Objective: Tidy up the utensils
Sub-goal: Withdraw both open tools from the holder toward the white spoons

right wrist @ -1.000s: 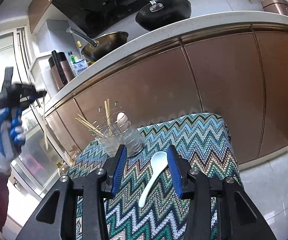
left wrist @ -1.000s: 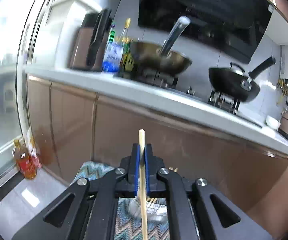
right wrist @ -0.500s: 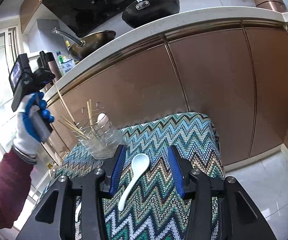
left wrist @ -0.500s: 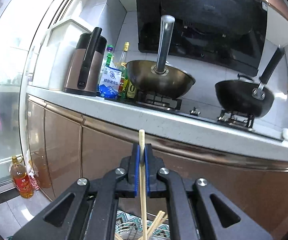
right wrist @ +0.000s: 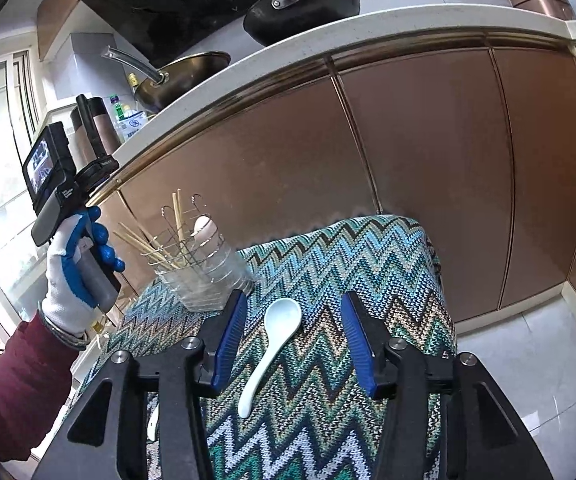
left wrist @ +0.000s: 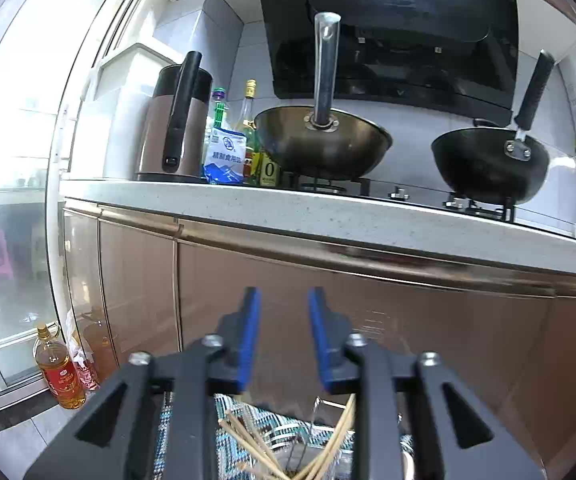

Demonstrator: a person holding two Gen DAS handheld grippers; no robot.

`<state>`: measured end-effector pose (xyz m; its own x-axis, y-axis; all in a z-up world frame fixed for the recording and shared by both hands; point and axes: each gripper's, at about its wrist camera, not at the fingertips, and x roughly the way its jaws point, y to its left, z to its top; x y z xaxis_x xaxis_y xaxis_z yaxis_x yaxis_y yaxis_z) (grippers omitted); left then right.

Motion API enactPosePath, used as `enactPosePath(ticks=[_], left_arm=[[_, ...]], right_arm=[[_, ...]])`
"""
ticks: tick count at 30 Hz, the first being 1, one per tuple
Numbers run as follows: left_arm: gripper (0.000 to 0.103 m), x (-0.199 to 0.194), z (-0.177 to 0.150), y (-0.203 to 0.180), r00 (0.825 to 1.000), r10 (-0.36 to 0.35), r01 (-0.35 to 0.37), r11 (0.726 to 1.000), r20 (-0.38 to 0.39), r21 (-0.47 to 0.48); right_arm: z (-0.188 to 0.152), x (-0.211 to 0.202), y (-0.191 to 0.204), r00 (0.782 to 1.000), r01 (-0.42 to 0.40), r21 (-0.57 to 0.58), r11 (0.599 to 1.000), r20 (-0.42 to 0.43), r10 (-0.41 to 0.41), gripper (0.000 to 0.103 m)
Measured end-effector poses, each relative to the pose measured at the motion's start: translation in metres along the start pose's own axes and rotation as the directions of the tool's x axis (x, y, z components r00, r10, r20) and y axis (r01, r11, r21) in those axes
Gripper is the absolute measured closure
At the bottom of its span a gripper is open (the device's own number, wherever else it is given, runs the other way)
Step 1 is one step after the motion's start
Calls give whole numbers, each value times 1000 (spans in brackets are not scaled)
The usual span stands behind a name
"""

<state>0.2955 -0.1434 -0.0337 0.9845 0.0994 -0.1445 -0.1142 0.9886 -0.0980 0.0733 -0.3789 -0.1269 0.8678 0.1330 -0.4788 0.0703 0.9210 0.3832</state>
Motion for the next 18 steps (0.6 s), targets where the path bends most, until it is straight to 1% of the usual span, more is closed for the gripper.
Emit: enactPosePath(ticks=[3,6,8,11,14,18], left_arm=[[70,-20,6,-2,999,-36,38,998,-33,42],[65,-40,8,-5,997,-43,48,995,-58,93],[63,-55,9,-7,995,-54,64,989,-83,130],[63,-78,7,-10,992,-63,83,977,-107,196],[62,-102,1,-11,989,-69,100,960,-127,260],[62,-126,-7,-11,987,-56,103,938,-150,331]], right_arm=[[1,-8,3,1000,1,-2,1000,12,0,53],[1,-20,7,1000,0,-5,1000,27,0,53],[1,-27,9,999,-1,-7,1000,35,1,52],[0,-39,15,999,-5,-13,1000,51,5,49],[0,-50,21,998,-11,-18,1000,64,12,48],[0,-61,31,997,-25,-31,999,78,27,47]])
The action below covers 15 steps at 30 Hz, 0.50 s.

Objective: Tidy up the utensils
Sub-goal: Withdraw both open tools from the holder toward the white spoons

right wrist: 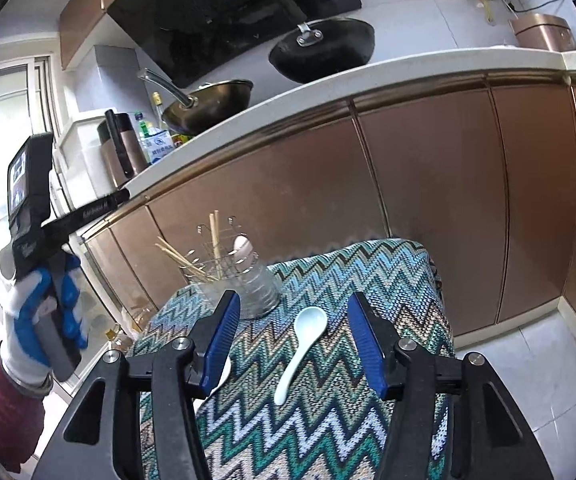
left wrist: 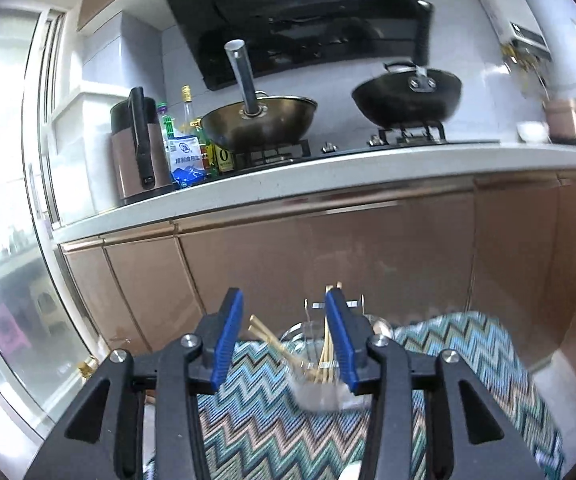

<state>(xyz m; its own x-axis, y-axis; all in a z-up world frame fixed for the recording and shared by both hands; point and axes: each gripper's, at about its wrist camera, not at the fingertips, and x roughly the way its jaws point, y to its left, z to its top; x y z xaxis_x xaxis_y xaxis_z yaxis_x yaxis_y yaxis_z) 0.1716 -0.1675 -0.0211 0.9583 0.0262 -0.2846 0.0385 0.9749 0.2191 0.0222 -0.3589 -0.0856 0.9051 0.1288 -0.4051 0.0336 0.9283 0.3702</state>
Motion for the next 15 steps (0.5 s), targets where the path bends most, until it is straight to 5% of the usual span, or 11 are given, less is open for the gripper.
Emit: enactPosePath(ticks=[15], left_arm=[[56,-54,-21,18,1000,-9,10,998,-29,58]], right_arm=[[1,-33,43,998,-36,-64,997,47,39,43]])
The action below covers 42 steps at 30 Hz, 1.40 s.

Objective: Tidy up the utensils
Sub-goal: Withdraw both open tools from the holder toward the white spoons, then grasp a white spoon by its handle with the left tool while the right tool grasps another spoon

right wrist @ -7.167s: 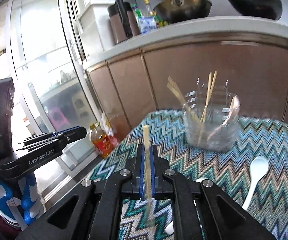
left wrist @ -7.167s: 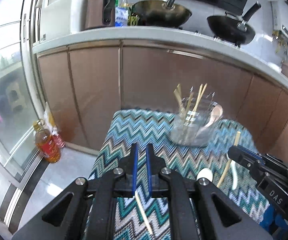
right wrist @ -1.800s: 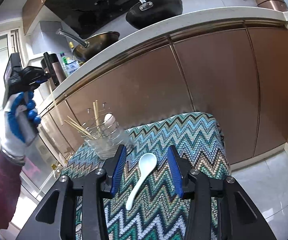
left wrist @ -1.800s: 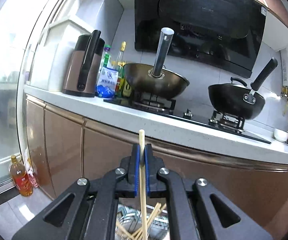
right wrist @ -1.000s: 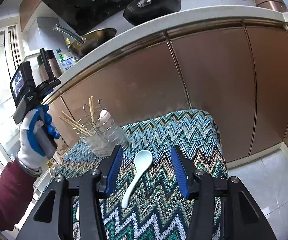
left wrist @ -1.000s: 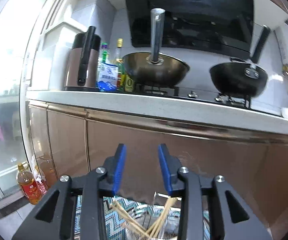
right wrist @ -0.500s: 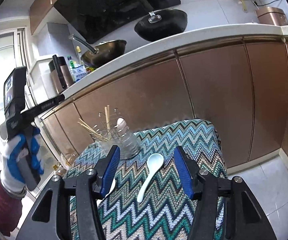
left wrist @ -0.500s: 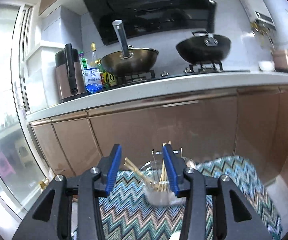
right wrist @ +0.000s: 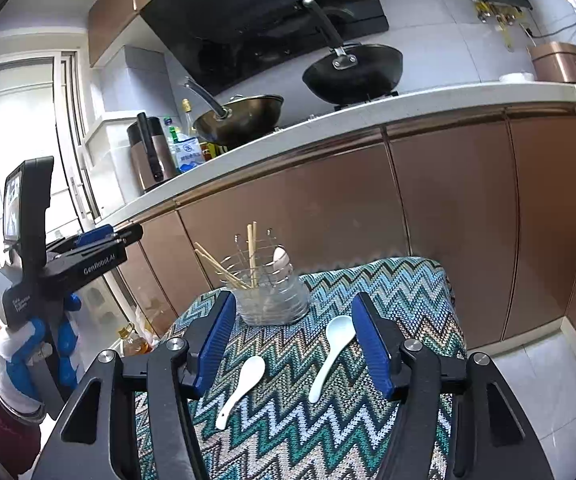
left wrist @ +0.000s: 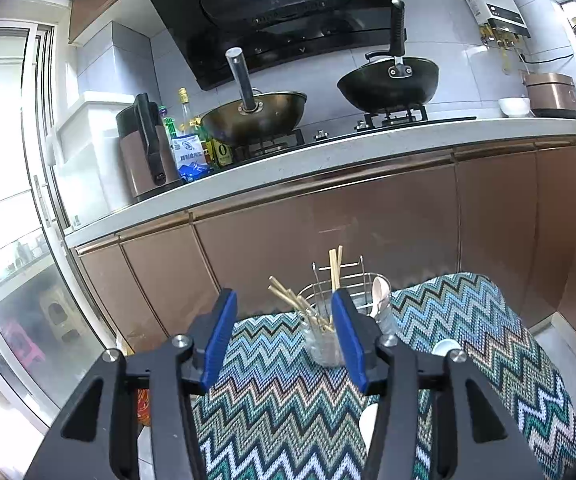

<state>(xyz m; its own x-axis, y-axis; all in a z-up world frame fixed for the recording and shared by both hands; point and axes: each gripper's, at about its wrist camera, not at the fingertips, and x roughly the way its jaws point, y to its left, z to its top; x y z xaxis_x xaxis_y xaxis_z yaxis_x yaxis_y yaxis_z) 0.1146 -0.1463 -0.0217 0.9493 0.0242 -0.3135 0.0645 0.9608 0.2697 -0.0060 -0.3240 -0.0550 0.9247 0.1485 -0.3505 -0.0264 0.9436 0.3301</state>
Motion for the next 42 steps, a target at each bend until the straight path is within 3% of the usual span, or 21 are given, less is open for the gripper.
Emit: enactPosePath(ticks=[8,10,13,14,16,18,26,29,35,42], left_arm=[[53,-5,-14,23,999,-32,30,999,-43,-41],[53,1,-19,29,994,-75,71,996,-82,-58],[53,17,-29,33,971,-165,151,984,-172,-91],[53,25,-33,34,956,-206,186,976,-208,-112],[53,43,-43,33,909,-304,266,950,-285,-166],[53,65,-55,27,830,-425,364,904,-361,-225],[54,137,-109,-10,609,-594,531,798,-526,-286],[55,160,-121,-21,552,-622,577,766,-555,-284],[61,194,-131,-41,477,-650,640,718,-592,-273],[78,227,-146,-48,383,-682,663,673,-623,-329]], right_arm=[[2,-10,22,1000,1,-34,999,18,0,40],[2,-8,23,1000,2,-35,999,13,-1,40],[1,-1,20,1000,12,-31,999,-6,-13,40],[0,2,18,1000,15,-28,1000,-15,-15,40],[-2,12,14,999,18,-22,1000,-37,-19,40],[-5,24,10,997,21,-24,1000,-73,-23,40],[-10,85,-23,970,-5,-2,1000,-242,4,41],[-13,115,-41,950,-17,10,1000,-313,19,41],[-17,173,-64,901,-54,-1,999,-432,48,42],[-24,239,-87,835,-92,13,996,-544,84,43]])
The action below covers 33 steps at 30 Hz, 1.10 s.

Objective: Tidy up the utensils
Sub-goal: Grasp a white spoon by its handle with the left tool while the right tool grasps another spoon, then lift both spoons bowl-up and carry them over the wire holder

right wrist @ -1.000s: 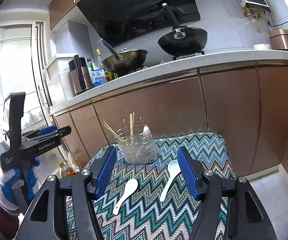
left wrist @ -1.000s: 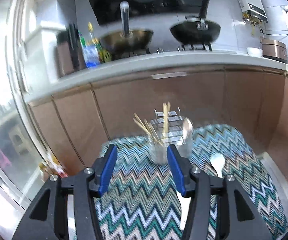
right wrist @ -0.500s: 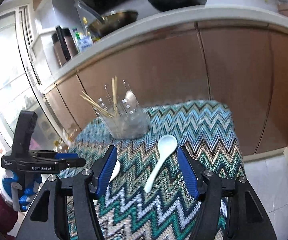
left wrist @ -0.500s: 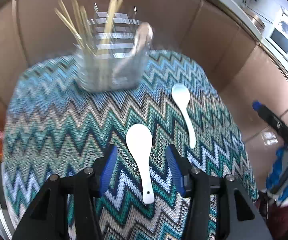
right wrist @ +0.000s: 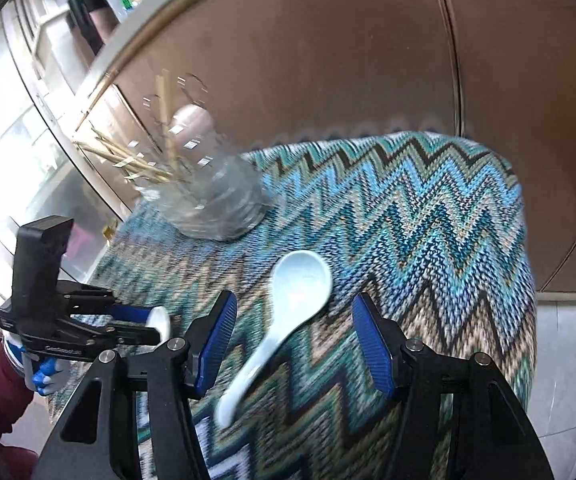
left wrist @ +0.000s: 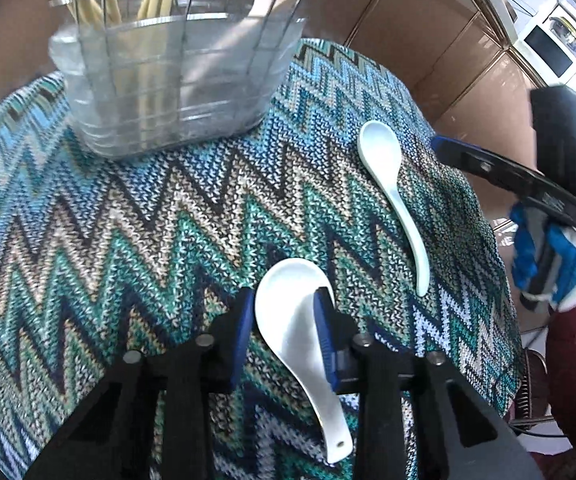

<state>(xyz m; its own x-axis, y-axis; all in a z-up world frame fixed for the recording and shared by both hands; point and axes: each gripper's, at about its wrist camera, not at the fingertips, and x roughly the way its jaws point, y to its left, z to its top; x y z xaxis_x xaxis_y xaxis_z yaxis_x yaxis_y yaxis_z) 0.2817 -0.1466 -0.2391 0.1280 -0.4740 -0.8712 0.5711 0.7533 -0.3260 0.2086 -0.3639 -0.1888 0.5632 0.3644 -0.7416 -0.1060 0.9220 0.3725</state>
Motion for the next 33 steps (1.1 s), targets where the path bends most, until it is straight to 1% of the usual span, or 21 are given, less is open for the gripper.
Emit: enactPosePath(ticks=[3,6,8,9,12,13,14,15,16,18,20,23,25,27,29,31,33], left_arm=[[84,3,4,5,1000,-30,30,1000,-3,-3],[87,5,7,5,999,-44,44,999,-7,4],[87,4,10,6,999,-46,46,999,-14,22],[87,5,10,4,999,-45,45,999,-17,30],[87,10,12,-4,999,-39,40,998,-26,51],[87,11,13,-6,999,-35,37,998,-27,57],[89,12,14,-8,999,-30,32,998,-27,61],[91,13,14,-10,999,-24,26,998,-26,62],[92,15,15,-13,999,-21,22,998,-25,60],[96,16,17,-17,1000,-15,15,999,-13,50],[96,17,15,-23,1000,0,-1,999,6,42],[96,8,8,-30,998,33,-35,999,52,32],[96,-3,3,-33,994,47,-50,998,96,26],[96,-20,3,-40,984,78,-84,996,160,28],[96,-36,2,-47,974,84,-91,996,212,23],[96,-58,4,-54,954,96,-104,994,283,13],[96,-83,8,-61,924,125,-137,991,362,7]], right_arm=[[9,19,-12,999,-22,3,1000,-42,22,43],[16,33,-17,996,-51,-4,999,-73,50,47],[19,42,-20,994,-56,-5,998,-93,55,52],[21,47,-22,992,-70,-3,998,-105,70,53],[23,59,-22,985,-100,-5,995,-140,98,62],[22,62,-21,982,-108,-11,994,-154,105,67],[22,64,-22,981,-110,-15,994,-160,106,76],[22,65,-20,981,-109,-24,994,-166,103,82],[23,66,-21,981,-103,-30,994,-167,96,93],[22,66,-18,984,-89,-47,995,-160,80,95],[19,67,-10,987,-72,-56,996,-146,63,95],[12,54,2,994,-39,-83,996,-104,31,95],[10,38,13,998,-19,-106,994,-59,12,96],[9,22,25,1000,-4,-126,992,-13,3,96],[11,8,37,999,17,-151,988,31,-13,96],[16,-5,54,997,41,-176,984,78,-28,96],[22,-17,65,991,63,-191,979,130,-39,96]])
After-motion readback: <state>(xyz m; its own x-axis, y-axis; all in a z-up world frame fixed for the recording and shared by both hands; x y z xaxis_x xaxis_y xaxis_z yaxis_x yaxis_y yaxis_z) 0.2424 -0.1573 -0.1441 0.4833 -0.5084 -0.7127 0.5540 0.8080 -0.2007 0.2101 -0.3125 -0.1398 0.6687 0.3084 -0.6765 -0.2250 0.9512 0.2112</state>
